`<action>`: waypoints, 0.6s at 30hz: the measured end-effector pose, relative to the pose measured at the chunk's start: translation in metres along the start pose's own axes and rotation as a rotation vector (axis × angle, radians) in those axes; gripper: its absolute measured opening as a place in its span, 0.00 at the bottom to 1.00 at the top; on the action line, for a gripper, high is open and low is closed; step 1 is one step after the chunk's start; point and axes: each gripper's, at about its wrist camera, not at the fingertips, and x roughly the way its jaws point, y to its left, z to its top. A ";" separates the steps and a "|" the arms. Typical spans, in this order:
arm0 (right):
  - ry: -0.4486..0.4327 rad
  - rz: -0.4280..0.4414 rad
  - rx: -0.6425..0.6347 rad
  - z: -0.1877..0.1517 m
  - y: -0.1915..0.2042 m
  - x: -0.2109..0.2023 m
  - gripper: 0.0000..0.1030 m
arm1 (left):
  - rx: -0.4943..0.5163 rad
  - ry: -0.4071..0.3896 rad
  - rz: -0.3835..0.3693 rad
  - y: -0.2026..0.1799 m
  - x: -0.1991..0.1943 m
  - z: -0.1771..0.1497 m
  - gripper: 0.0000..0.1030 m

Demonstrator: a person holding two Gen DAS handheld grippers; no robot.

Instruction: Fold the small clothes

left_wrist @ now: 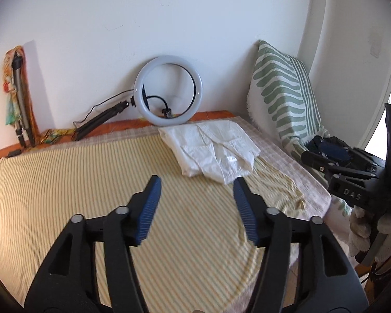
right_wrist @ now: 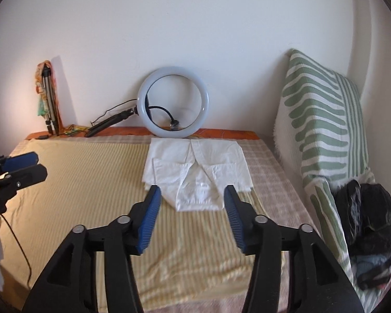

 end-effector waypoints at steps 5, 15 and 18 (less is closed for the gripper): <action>-0.041 -0.065 -0.021 -0.011 0.018 -0.031 0.72 | 0.046 0.014 0.014 -0.003 -0.019 -0.019 0.74; -0.053 -0.067 0.011 -0.026 0.029 -0.055 0.80 | 0.121 -0.033 0.124 -0.006 -0.043 -0.023 0.99; -0.055 -0.070 0.017 -0.028 0.031 -0.058 0.80 | 0.164 -0.045 0.135 -0.012 -0.050 -0.025 1.00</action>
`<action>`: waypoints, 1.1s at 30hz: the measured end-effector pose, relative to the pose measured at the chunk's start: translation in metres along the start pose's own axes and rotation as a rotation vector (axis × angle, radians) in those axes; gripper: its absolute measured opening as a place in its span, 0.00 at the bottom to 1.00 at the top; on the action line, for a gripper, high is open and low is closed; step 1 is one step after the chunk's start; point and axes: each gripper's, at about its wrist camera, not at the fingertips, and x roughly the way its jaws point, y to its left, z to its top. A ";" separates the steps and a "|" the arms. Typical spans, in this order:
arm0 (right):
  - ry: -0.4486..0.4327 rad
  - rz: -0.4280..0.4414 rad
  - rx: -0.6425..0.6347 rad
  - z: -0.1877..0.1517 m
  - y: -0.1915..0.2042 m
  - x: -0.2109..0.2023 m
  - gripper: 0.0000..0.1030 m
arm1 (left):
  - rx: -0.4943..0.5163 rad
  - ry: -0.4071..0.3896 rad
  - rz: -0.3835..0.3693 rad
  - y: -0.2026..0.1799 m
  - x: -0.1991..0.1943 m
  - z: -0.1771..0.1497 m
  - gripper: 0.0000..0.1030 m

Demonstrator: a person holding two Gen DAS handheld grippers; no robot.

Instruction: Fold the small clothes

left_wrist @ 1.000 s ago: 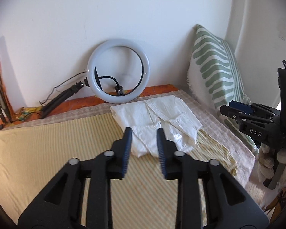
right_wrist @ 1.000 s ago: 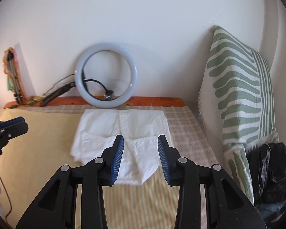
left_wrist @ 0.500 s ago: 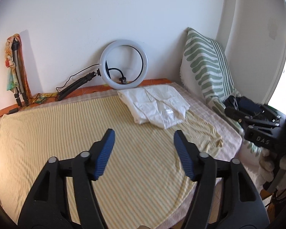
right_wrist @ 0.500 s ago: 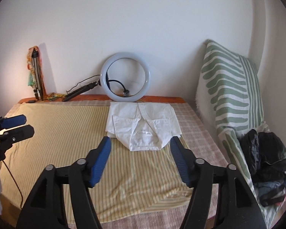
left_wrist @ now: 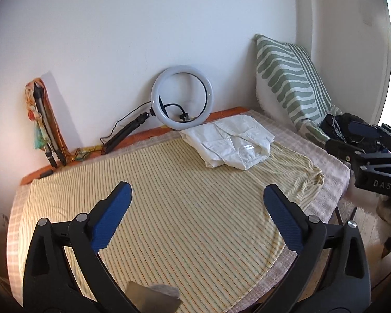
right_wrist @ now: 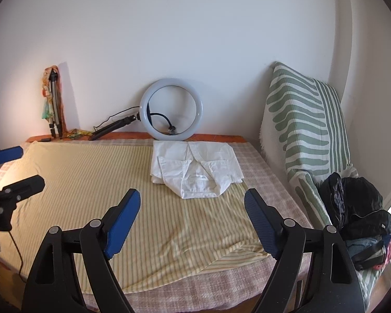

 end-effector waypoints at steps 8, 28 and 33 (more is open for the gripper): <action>-0.011 -0.001 0.003 -0.003 0.003 -0.007 0.80 | 0.015 -0.026 0.018 -0.002 -0.010 0.004 1.00; -0.009 0.019 -0.016 -0.004 0.008 -0.004 0.80 | -0.011 0.000 0.045 0.004 -0.007 0.004 1.00; -0.001 0.019 -0.020 -0.005 0.009 0.000 0.80 | -0.011 0.006 0.046 0.003 -0.004 0.003 1.00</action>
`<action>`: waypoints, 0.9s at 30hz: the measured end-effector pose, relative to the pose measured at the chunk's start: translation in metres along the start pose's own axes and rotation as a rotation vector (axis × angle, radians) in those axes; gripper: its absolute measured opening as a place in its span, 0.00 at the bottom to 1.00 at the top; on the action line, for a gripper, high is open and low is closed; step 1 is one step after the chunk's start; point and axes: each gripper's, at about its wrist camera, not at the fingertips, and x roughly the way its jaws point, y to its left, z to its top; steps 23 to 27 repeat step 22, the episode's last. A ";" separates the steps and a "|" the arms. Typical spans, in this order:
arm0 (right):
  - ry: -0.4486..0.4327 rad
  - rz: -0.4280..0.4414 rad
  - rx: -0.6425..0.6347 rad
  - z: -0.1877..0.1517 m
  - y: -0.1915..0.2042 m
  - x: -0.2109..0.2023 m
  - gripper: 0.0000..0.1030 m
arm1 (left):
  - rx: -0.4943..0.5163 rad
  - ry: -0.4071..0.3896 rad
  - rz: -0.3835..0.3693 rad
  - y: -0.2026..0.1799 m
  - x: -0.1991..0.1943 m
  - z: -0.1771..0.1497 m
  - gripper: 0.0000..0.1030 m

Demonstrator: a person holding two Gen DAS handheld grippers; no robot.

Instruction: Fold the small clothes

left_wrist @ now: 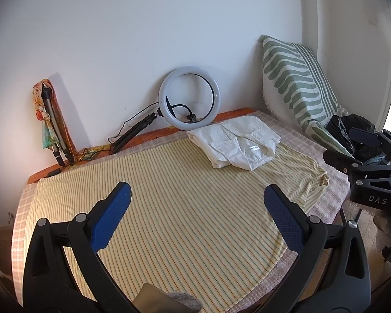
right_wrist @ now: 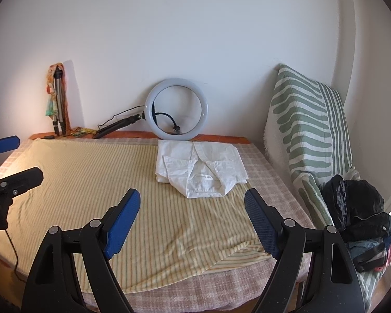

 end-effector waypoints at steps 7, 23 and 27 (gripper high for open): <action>0.018 0.014 0.004 -0.004 0.000 0.007 0.80 | -0.005 0.008 -0.004 -0.001 0.006 -0.004 1.00; 0.037 0.017 0.001 -0.007 0.003 0.021 0.80 | -0.031 0.038 -0.014 0.006 0.019 -0.009 1.00; 0.037 0.017 0.001 -0.007 0.003 0.021 0.80 | -0.031 0.038 -0.014 0.006 0.019 -0.009 1.00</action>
